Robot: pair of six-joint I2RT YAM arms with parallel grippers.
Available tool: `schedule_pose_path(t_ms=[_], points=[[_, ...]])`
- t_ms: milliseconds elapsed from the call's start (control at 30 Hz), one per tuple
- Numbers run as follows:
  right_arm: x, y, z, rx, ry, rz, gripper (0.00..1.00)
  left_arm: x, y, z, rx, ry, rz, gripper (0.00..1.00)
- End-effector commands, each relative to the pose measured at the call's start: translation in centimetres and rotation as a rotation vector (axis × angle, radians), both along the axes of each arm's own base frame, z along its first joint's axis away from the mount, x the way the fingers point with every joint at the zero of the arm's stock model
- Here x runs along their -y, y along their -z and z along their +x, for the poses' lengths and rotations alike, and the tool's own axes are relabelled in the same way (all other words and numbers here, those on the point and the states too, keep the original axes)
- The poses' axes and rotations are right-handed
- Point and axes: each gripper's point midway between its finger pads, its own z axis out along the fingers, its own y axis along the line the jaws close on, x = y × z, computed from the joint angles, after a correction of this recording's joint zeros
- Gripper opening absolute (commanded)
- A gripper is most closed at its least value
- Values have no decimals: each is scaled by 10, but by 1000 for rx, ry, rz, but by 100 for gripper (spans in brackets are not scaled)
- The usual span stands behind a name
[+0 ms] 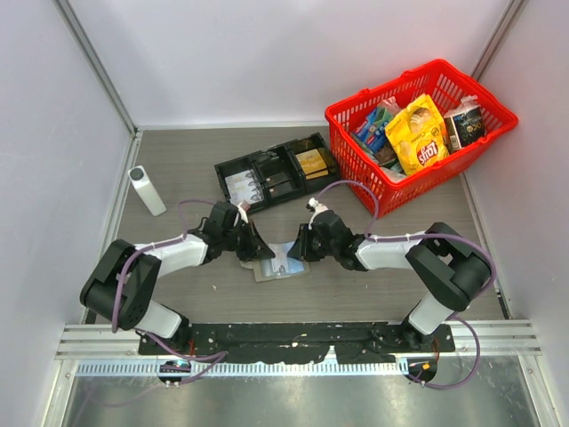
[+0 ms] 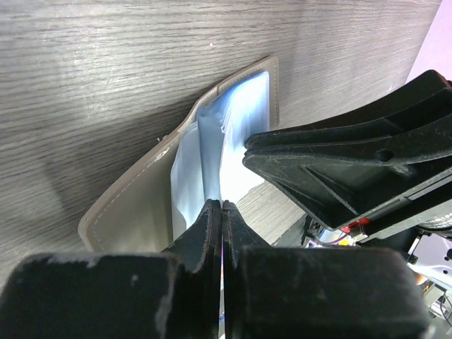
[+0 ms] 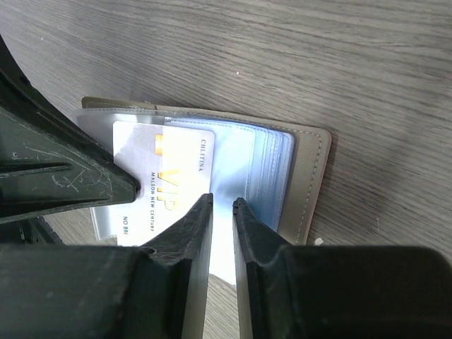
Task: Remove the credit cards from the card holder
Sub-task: Remove the credit card from the card holder.
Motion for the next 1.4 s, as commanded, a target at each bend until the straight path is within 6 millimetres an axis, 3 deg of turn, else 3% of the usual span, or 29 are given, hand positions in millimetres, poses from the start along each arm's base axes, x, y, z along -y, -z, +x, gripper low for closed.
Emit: schedule_pose_path(t_ms=[0, 200, 433, 500, 700, 867, 1100, 1233, 1367], points=[[20, 32, -10, -60, 16, -111, 23, -5, -2, -9, -5, 14, 5, 2], [19, 19, -4, -36, 32, -112, 24, -27, -7, -20, 0, -1, 73, 0], [12, -19, 4, 12, 58, -41, 28, -47, -48, -9, 154, -75, 120, 0], [8, -42, 9, 50, 76, 19, 34, -48, -61, -5, 193, -98, 106, 0], [-1, -129, 11, 188, 108, 283, 63, -49, -109, 3, 336, -202, -5, 0], [-12, -176, 2, 208, 93, 508, 72, -48, -159, 12, 450, -306, -161, 0], [-28, -211, -12, 195, 40, 721, 73, -42, -207, 16, 523, -365, -323, 0], [-35, -229, -19, 202, 1, 811, 73, -36, -214, 14, 521, -360, -358, 0], [-39, -232, -19, 190, -3, 848, 70, -36, -217, 13, 519, -382, -409, 0]])
